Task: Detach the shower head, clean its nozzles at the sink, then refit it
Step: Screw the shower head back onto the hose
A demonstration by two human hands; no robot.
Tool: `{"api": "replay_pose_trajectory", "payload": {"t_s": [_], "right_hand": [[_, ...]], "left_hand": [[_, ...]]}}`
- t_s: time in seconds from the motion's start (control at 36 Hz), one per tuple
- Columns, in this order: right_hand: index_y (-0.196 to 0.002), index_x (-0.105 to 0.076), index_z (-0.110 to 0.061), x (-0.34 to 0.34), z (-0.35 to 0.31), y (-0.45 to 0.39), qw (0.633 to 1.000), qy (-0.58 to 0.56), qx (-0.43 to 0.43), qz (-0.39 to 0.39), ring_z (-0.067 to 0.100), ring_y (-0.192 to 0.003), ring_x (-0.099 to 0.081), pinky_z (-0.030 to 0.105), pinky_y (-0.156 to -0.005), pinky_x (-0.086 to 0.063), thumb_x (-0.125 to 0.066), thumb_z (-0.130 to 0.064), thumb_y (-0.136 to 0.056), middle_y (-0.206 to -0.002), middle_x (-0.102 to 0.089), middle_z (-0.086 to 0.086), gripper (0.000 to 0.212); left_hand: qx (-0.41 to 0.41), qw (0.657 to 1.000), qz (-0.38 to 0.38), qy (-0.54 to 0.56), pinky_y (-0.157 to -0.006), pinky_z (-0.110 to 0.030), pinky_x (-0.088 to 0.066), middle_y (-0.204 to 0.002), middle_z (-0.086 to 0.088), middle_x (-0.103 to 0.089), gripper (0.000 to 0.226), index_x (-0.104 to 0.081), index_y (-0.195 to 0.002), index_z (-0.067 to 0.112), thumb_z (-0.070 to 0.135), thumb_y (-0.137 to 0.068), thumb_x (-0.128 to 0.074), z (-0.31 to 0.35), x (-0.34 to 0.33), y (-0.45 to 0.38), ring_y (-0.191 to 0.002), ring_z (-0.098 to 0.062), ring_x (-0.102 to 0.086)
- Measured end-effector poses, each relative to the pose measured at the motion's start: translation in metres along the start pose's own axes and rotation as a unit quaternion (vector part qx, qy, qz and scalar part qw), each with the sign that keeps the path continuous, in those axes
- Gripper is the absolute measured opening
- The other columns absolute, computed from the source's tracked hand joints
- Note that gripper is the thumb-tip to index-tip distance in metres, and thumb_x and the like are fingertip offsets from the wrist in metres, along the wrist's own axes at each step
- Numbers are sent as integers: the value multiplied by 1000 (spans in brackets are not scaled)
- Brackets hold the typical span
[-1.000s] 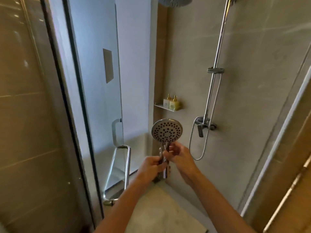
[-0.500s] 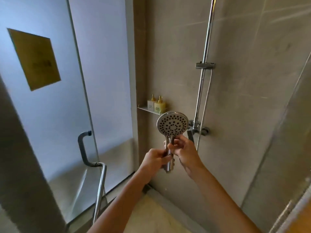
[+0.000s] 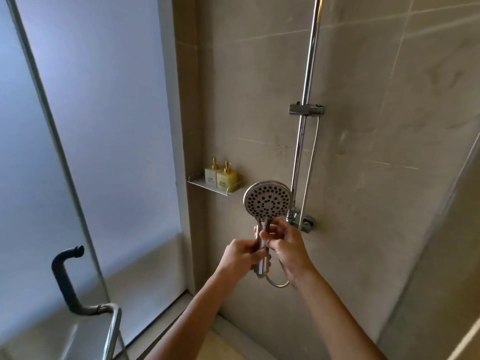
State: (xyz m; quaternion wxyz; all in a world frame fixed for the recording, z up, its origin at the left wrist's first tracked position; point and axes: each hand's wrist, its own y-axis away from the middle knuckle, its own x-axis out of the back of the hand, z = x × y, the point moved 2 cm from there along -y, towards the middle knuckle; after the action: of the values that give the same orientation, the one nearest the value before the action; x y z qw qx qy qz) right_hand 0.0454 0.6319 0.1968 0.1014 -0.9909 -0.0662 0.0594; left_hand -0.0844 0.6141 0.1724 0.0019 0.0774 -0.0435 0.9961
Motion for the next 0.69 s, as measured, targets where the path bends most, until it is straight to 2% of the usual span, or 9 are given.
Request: {"api": "replay_pose_trajectory", "payload": {"t_s": [0.11,0.17,0.28,0.36,0.42,0.5,0.56,0.64,0.69], "right_hand": [[-99,-70,-16,0,11,-39,1000,9,-3,10,31,-100,-72,52,-85,-59,-64,6,-89,-100,-76,10,25],[-96,-71,-20,-2,15,-61,1000,23,0,14,29,-100,-72,49,-85,-59,-64,5,-89,-99,-77,7,27],[-95,-72,-25,-10,19,-102,999,41,2,7,25,-98,-72,44,-84,-59,-65,0,-89,-98,-77,6,27],[-96,-72,-19,-16,20,-131,999,49,16,16,23,-92,-73,39,-80,-60,-66,2,-87,-96,-77,8,23],[-94,-72,-15,-20,18,-149,998,49,21,25,22,-89,-73,34,-76,-61,-67,4,-86,-94,-77,9,21],[-92,-71,-12,-24,15,-172,997,56,28,40,22,-90,-73,30,-74,-60,-67,5,-87,-93,-77,8,18],[-94,-71,-8,-26,13,-184,997,59,31,49,22,-92,-73,33,-81,-60,-67,6,-87,-94,-77,9,16],[-96,-71,-3,-27,8,-196,996,59,34,58,19,-90,-72,37,-88,-58,-68,9,-86,-95,-77,12,16],[-98,-71,-2,-27,4,-202,995,61,37,63,19,-91,-73,36,-90,-57,-69,8,-86,-96,-77,12,16]], "left_hand": [[-2,1000,-20,-2,-80,-48,-56,-79,-8,-71,7,-74,-90,4,8,-89,-68,-4,6,-40,-79,-31,-69],[0,1000,-30,-3,-79,-52,-54,-80,-10,-69,9,-72,-93,0,6,-90,-66,-4,11,-61,-79,-32,-67],[-1,999,-49,-5,-90,-61,-51,-89,-24,-68,15,-69,-98,-6,7,-92,-64,0,25,-101,-93,-48,-68],[-4,997,-75,-6,-82,-53,-49,-87,-21,-62,19,-64,-101,-10,6,-92,-62,3,36,-130,-84,-34,-59],[-8,997,-79,-13,-78,-49,-46,-86,-19,-60,17,-64,-99,-10,5,-91,-61,6,43,-149,-83,-30,-56],[-12,996,-91,-14,-80,-61,-50,-87,-28,-63,16,-65,-97,-6,7,-88,-64,12,52,-174,-82,-31,-58],[-10,995,-102,-4,-86,-68,-48,-90,-33,-64,23,-66,-97,-5,13,-83,-67,15,55,-187,-83,-33,-60],[-12,994,-106,1,-86,-70,-47,-84,-23,-62,28,-66,-92,-4,19,-76,-67,16,57,-201,-81,-33,-59],[-14,994,-107,-6,-86,-70,-47,-83,-21,-62,25,-65,-92,-5,16,-79,-67,16,58,-211,-80,-33,-60]]}}
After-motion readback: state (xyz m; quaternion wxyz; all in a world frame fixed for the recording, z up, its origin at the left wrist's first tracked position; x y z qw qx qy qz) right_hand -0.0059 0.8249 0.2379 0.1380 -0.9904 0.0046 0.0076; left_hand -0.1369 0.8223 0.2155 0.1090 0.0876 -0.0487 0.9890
